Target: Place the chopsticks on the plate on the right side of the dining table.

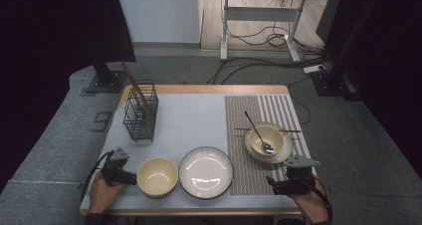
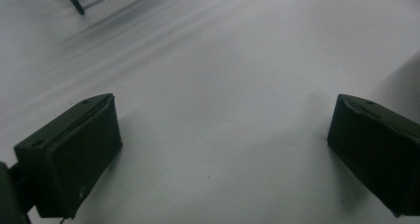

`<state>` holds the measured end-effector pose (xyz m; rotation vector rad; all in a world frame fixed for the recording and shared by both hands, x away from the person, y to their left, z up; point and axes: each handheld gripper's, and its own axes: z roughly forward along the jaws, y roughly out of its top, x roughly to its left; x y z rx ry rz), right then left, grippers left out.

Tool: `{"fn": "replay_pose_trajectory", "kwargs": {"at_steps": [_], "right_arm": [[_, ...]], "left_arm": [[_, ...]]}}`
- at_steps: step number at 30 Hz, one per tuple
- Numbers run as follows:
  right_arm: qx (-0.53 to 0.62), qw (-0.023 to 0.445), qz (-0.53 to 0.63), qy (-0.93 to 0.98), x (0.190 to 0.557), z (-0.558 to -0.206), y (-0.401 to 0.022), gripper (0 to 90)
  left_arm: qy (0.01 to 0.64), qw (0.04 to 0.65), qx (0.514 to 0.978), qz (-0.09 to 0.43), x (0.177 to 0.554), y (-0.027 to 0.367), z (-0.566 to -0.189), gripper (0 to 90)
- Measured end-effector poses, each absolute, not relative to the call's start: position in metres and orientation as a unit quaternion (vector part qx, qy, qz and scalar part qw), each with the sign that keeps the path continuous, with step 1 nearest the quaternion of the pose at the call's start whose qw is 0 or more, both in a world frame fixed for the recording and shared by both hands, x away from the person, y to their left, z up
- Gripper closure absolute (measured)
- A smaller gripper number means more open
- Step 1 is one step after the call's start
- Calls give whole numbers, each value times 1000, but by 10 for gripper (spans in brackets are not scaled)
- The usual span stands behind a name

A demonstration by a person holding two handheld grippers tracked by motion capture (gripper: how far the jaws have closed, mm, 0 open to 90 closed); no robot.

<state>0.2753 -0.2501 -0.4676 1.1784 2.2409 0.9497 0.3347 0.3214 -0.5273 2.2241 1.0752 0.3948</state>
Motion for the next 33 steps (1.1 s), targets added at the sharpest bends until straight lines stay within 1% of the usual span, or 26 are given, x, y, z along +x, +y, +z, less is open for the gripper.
{"fn": "replay_pose_trajectory", "kwargs": {"at_steps": [11,19,23,24,26,33], "right_arm": [[378,207,338,837,291,-460,-207,0],[367,192,342,844,303,-458,-193,0],[368,185,361,836,311,-455,-187,0],[368,179,376,831,315,-453,-183,0],[364,180,382,830,319,-450,-176,0],[344,175,383,840,330,-443,-153,0]], "left_arm": [[408,315,844,150,335,321,-527,0],[408,314,844,149,335,321,-527,0],[408,314,844,149,335,321,-527,0],[407,314,844,149,335,322,-527,0],[408,314,844,149,335,322,-527,0],[407,314,844,150,335,322,-527,0]]}}
